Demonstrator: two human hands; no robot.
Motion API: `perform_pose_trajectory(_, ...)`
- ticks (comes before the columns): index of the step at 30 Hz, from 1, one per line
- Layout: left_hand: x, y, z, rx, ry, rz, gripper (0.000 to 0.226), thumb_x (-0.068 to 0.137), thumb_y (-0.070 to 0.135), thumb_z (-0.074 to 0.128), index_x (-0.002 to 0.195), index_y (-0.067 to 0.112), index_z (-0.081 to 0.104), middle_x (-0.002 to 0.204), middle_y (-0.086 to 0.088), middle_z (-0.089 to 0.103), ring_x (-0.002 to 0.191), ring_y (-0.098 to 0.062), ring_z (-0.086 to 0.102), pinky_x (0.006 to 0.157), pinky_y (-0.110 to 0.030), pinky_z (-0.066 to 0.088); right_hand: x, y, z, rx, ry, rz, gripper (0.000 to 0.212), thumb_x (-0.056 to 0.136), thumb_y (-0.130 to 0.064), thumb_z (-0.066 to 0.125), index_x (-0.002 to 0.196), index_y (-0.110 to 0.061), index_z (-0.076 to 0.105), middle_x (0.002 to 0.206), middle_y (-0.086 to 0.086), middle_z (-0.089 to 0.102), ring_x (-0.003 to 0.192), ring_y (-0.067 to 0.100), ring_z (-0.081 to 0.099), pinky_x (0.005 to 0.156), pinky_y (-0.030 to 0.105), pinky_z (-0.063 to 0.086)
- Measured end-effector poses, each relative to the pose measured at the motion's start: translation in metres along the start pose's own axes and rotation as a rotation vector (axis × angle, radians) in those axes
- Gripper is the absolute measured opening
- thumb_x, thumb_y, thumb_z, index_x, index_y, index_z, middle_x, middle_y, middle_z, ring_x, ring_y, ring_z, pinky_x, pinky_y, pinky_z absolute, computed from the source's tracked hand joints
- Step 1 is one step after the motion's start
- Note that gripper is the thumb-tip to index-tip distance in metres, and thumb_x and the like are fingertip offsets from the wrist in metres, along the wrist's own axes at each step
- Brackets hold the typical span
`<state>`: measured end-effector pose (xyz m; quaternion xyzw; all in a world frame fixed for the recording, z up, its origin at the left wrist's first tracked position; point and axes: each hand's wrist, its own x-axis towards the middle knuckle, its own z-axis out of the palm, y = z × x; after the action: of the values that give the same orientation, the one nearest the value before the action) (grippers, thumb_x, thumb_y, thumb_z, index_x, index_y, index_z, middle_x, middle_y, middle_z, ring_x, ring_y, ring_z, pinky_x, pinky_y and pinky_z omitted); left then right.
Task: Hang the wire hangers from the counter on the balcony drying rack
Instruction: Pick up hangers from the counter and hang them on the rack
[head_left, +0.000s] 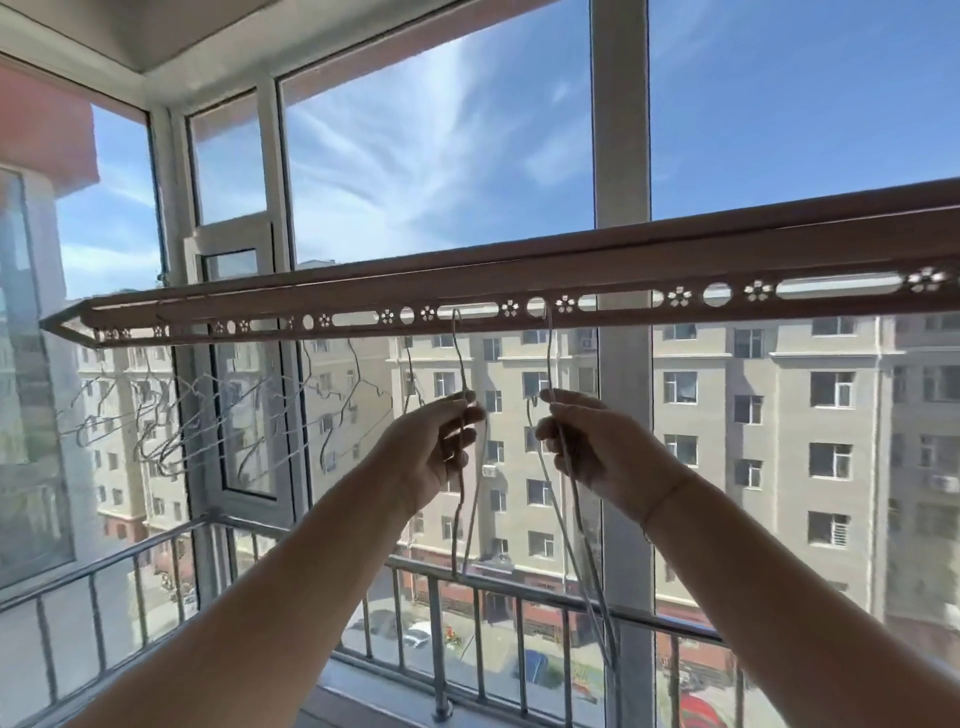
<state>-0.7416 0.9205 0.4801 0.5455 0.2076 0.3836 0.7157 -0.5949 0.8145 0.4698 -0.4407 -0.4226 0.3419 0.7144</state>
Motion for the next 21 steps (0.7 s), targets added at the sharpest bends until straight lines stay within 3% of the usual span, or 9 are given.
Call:
perform_pose_trajectory(9, 0.091, -0.002, 0.001, 0.001, 0.02, 0.028, 0.024, 0.093, 0.011, 0.052, 0.113, 0.008, 0.065, 0.066, 0.005, 0.071, 0.066, -0.01, 0.052, 0.055, -0.019, 0.035, 0.084, 0.008, -0.026, -0.043, 0.036, -0.017, 0.032, 0.095, -0.006, 0.043, 0.125, -0.011, 0.051, 0.056, 0.0, 0.063, 0.052, 0.008, 0.049, 0.044, 0.018, 0.036)
perform_pose_trajectory(21, 0.148, -0.01, -0.006, 0.011, -0.059, -0.007, 0.016, 0.092, 0.011, 0.053, 0.101, 0.01, 0.066, 0.065, 0.005, 0.07, 0.066, -0.009, 0.053, 0.055, -0.02, 0.033, 0.113, 0.021, -0.04, -0.038, 0.111, 0.024, 0.027, 0.094, -0.003, 0.041, 0.119, -0.004, 0.051, 0.058, 0.003, 0.06, 0.052, 0.011, 0.048, 0.044, 0.019, 0.037)
